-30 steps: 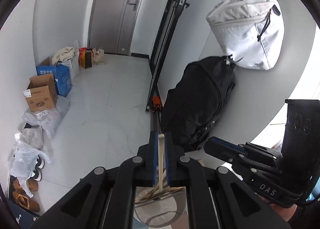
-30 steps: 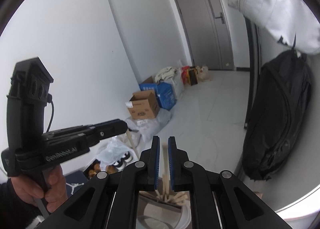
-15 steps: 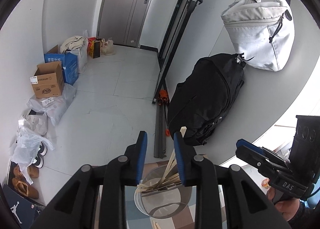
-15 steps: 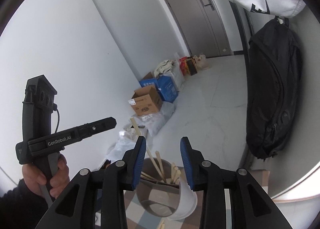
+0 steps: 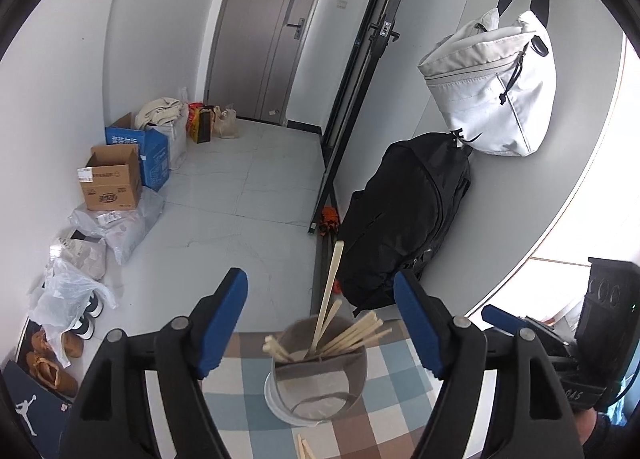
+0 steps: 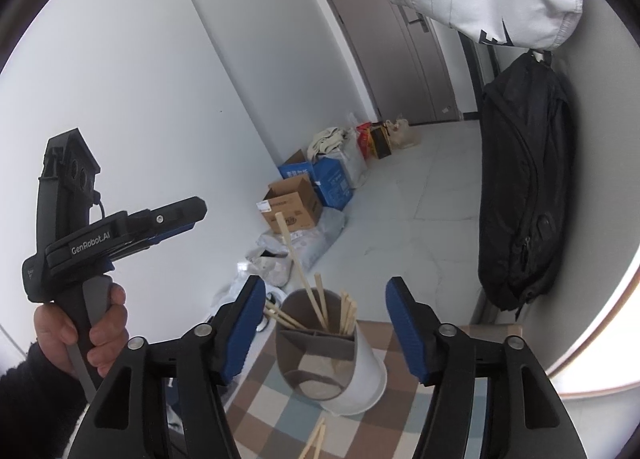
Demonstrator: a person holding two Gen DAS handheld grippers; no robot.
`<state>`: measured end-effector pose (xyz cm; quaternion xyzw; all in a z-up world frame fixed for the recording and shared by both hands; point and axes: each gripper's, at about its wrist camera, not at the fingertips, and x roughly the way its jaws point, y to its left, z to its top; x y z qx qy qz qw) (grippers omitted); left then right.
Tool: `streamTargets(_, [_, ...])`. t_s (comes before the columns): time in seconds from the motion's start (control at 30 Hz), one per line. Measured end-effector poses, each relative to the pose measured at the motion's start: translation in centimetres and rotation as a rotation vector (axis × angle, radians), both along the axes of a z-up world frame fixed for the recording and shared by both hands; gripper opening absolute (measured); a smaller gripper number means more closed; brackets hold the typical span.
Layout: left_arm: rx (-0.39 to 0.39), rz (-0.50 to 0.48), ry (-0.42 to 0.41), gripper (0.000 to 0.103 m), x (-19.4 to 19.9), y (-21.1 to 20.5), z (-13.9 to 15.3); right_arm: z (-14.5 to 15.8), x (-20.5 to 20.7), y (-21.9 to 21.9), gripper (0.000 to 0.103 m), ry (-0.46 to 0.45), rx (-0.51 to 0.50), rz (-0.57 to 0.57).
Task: Organize utensils
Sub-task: 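Move both grippers down toward the last chopsticks on the cloth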
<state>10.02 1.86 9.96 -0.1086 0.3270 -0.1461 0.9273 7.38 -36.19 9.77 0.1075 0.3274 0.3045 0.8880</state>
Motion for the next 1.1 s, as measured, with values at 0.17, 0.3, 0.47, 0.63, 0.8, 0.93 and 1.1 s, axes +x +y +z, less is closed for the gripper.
streamTargets(0.17, [0.029, 0.052, 0.0, 0.072, -2.8, 0.0, -1.0, 0.2, -2.8, -0.4, 0.085, -0.034, 0.013, 0.037])
streamTargets(0.3, [0.05, 0.067, -0.004, 0.073, -4.6, -0.1, -1.7, 0.0, -5.3, -0.2, 0.098, -0.058, 0.025, 0.083])
streamTargets(0.47, [0.079, 0.109, -0.019, 0.084, -6.3, 0.1, -2.9, -1.7, -7.4, 1.0, 0.101, -0.003, -0.018, 0.125])
streamTargets(0.63, [0.105, 0.117, 0.004, 0.084, -7.5, 0.2, -5.1, -4.4, -9.8, 1.8, 0.101, 0.042, -0.053, 0.155])
streamTargets(0.8, [0.103, 0.155, 0.037, 0.084, -8.4, 0.9, -8.1, -7.5, -10.6, 2.2, 0.101, 0.111, -0.106, 0.152])
streamTargets(0.93, [0.107, 0.191, 0.094, 0.084, -8.4, 1.3, -11.5, -10.5, -10.8, 2.7, 0.101, 0.161, -0.144, 0.153])
streamTargets(1.1, [0.099, 0.228, 0.181, 0.084, -8.2, 3.0, -14.9, -14.8, -10.2, 4.6, 0.093, 0.266, -0.25, 0.163])
